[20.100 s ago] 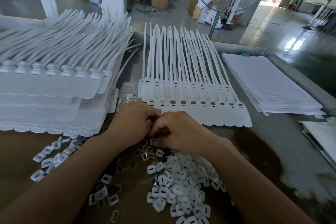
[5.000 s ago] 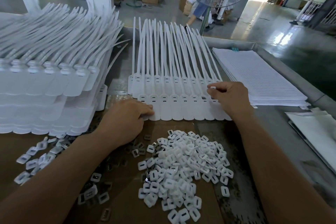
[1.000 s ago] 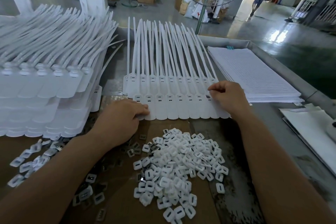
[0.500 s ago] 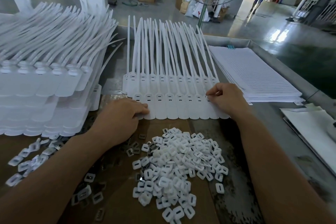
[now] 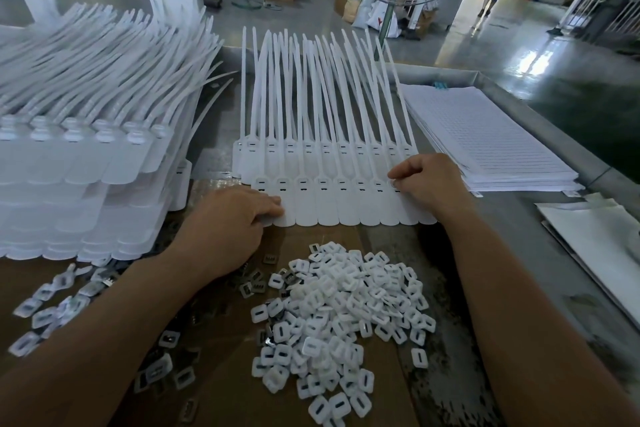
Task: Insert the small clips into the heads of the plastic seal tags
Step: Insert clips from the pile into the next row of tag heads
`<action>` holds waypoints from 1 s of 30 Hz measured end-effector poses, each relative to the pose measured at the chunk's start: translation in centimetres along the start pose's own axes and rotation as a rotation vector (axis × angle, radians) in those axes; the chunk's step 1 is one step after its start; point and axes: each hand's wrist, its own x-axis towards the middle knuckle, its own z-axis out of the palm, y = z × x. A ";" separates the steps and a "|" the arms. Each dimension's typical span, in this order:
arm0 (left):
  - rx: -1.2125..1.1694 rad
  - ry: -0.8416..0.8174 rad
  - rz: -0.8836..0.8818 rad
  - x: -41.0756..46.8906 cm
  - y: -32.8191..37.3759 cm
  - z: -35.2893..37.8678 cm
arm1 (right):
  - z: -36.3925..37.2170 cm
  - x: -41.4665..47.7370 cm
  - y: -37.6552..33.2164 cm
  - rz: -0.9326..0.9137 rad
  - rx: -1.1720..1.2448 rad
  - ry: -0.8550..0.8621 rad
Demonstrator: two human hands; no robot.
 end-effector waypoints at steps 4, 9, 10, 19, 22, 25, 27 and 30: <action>0.001 0.008 0.001 0.0 0.0 0.0 | 0.1 0.2 0.0 0.002 -0.015 0.013; -0.028 0.025 -0.007 0.0 -0.2 0.0 | 0.3 0.1 0.2 -0.023 -0.011 0.008; -0.030 0.028 -0.007 -0.1 -0.2 0.0 | 0.3 0.0 0.2 -0.040 -0.009 0.007; -0.035 0.037 -0.001 0.0 -0.4 0.2 | -0.9 -3.1 -3.7 -0.347 0.075 -0.214; -0.034 0.036 -0.005 0.1 -0.4 0.2 | -0.6 -4.5 -5.1 -0.434 0.027 -0.531; -0.027 0.030 -0.007 0.1 -0.4 0.2 | -0.2 -5.1 -5.8 -0.443 -0.025 -0.674; -0.027 0.029 -0.004 0.2 -0.4 0.2 | 0.1 -5.3 -5.9 -0.450 -0.052 -0.714; -0.019 0.034 0.002 0.3 -0.4 0.3 | 0.5 -5.4 -6.1 -0.441 -0.059 -0.742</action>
